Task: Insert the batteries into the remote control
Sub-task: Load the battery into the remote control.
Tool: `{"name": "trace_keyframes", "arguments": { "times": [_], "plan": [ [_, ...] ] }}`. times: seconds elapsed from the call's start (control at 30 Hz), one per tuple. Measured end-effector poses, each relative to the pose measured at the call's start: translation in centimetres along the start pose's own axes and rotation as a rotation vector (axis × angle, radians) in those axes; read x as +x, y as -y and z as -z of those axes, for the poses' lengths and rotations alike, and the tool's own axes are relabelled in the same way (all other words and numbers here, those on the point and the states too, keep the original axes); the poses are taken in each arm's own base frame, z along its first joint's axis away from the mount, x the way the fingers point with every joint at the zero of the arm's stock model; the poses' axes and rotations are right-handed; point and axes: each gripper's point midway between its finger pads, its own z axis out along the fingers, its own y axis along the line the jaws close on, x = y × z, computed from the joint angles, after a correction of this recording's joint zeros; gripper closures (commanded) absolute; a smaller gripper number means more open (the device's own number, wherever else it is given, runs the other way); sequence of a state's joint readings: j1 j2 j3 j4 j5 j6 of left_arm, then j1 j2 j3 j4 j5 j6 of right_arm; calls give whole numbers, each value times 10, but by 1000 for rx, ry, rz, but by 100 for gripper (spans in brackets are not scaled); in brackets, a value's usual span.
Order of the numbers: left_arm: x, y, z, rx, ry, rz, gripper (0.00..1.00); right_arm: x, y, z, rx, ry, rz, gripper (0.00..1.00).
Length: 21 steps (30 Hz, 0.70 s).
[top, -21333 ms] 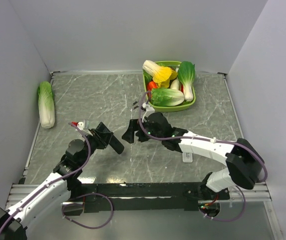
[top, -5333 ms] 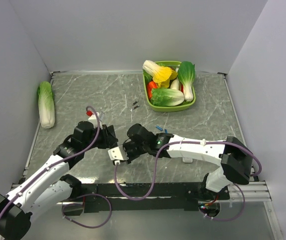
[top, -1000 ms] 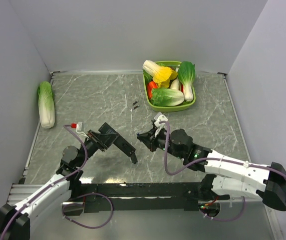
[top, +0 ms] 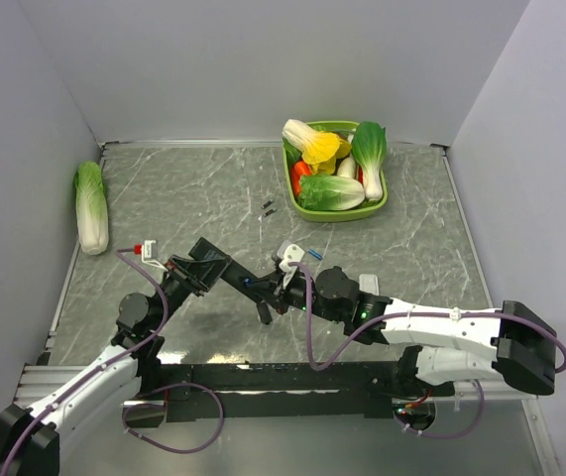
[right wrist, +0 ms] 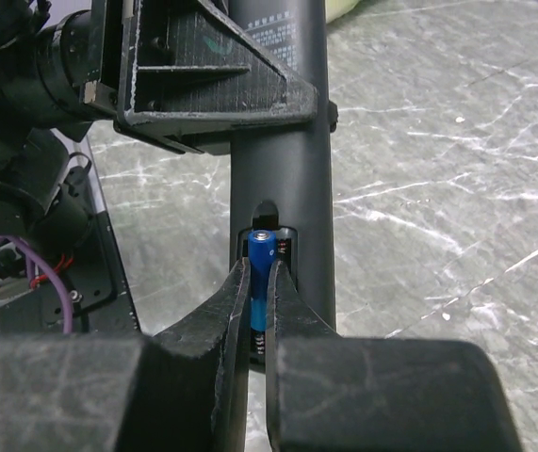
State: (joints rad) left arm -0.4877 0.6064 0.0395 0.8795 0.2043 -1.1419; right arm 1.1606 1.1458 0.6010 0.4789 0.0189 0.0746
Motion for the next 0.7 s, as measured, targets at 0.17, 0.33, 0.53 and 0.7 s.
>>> {"name": "trace_keyframes", "arguments": {
  "times": [0.17, 0.33, 0.53, 0.7],
  "plan": [
    [1, -2, 0, -8, -3, 1, 99, 3, 1, -2, 1, -6, 14, 100],
    [1, -4, 0, -18, 0, 2, 99, 5, 1, -3, 2, -11, 16, 100],
    [-5, -5, 1, -27, 30, 1, 99, 6, 3, -3, 11, -20, 17, 100],
    [-7, -6, 0, -32, 44, 0, 99, 6, 4, -6, 22, -39, 18, 100]
  ]
}}
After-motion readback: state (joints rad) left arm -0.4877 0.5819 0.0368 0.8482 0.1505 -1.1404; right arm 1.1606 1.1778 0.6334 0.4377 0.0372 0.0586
